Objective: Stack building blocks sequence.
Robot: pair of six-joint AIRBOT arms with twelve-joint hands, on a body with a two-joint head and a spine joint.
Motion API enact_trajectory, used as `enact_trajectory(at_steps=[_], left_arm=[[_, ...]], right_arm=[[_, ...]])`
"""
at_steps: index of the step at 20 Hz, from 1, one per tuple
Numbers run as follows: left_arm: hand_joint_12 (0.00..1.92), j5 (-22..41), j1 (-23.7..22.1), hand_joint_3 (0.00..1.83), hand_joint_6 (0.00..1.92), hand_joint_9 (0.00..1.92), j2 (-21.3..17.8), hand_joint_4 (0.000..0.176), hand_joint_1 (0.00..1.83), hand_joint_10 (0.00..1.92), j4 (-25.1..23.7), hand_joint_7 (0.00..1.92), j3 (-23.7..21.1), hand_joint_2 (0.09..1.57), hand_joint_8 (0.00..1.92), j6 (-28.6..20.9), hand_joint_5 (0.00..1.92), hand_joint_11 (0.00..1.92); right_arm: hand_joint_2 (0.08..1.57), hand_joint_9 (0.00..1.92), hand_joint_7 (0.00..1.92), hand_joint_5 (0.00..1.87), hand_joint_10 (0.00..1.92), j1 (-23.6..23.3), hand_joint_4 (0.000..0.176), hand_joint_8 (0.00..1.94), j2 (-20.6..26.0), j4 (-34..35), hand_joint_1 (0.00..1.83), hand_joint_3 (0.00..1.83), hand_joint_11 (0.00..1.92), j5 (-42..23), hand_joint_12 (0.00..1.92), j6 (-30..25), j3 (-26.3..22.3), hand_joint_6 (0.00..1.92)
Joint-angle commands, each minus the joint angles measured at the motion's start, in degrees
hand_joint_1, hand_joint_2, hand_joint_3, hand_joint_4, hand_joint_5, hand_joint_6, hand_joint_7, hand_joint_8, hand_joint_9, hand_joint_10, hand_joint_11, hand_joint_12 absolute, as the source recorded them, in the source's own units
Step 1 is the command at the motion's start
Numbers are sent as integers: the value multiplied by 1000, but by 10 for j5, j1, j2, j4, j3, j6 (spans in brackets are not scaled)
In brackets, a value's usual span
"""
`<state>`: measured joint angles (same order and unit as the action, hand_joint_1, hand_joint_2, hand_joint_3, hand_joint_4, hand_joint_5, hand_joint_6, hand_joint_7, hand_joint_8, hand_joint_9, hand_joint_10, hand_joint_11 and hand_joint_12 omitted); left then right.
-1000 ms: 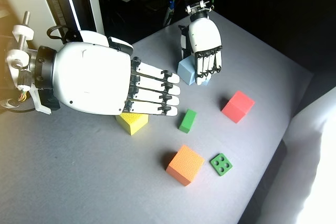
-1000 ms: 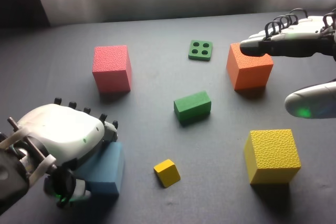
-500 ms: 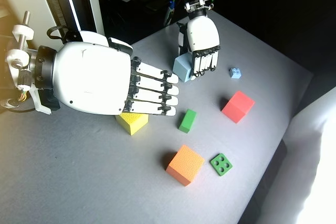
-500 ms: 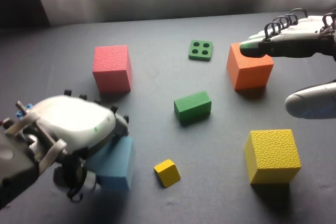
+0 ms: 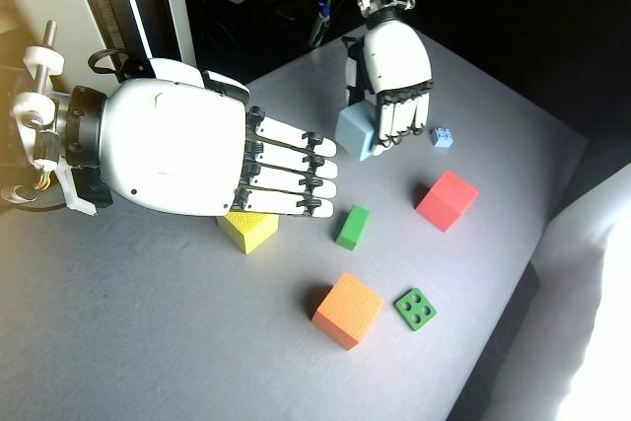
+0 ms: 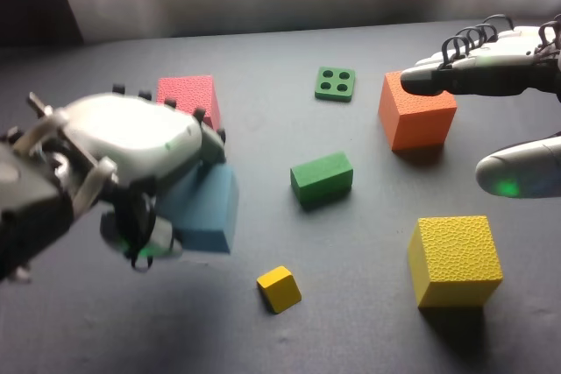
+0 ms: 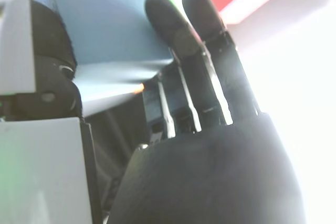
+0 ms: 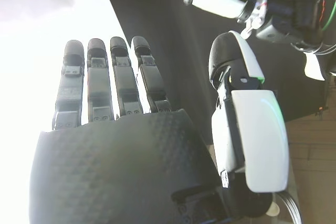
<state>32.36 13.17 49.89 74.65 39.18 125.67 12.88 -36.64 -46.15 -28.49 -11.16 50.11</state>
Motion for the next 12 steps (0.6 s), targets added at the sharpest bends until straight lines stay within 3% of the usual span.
enact_trajectory(at_steps=[1,2,4,5,6,8,9,10,12], left_arm=[[1327,11,-12,0,699,726,-2,0,1363,1428,-20,882,3,1159,1343,8,1004,511],[1255,7,-20,0,592,756,-1,0,1287,1137,-20,926,9,1119,1293,9,1089,553],[1245,-8,-38,0,554,768,5,0,1266,1066,-20,926,26,1111,1300,10,1115,578],[1264,-21,-46,0,555,760,9,0,1264,1079,-20,913,37,1115,1326,12,1108,557],[1367,-34,-53,6,708,705,14,0,1251,1187,-18,867,49,1146,1405,12,1009,483],[1307,-52,-62,0,597,780,22,0,1265,1115,-17,929,69,1112,1300,11,1094,553],[1366,-63,-68,0,676,743,27,0,1344,1380,-17,896,81,1148,1314,11,1031,497],[1344,-73,-72,0,668,758,31,0,1364,1401,-17,919,91,1139,1259,11,1041,511],[1406,-89,-79,0,749,703,41,0,1357,1491,-17,841,113,1178,1378,11,938,527]], right_arm=[[1222,137,146,170,3,-9,0,2,7,24,245,0,0,-50,344,-6,-2,2],[1222,134,145,174,1,-9,0,1,7,24,252,0,0,-50,346,-8,-2,3],[1225,132,147,172,4,-9,0,4,7,24,231,0,0,-50,344,-9,-2,3],[1229,139,154,179,6,-9,0,6,7,24,229,2,0,-50,351,-9,-2,6],[1224,146,158,183,5,-9,0,5,6,24,244,0,0,-50,372,-8,-3,4],[1225,126,141,162,2,-9,0,1,6,24,221,0,0,-50,327,-8,-5,2],[1226,126,142,158,3,-9,0,3,7,24,213,1,0,-50,317,-8,-8,1],[1224,129,147,162,3,-9,0,3,7,24,209,0,0,-50,330,-7,-9,2],[1223,128,149,170,1,-10,0,2,7,24,223,0,0,-50,333,-7,-10,4]])
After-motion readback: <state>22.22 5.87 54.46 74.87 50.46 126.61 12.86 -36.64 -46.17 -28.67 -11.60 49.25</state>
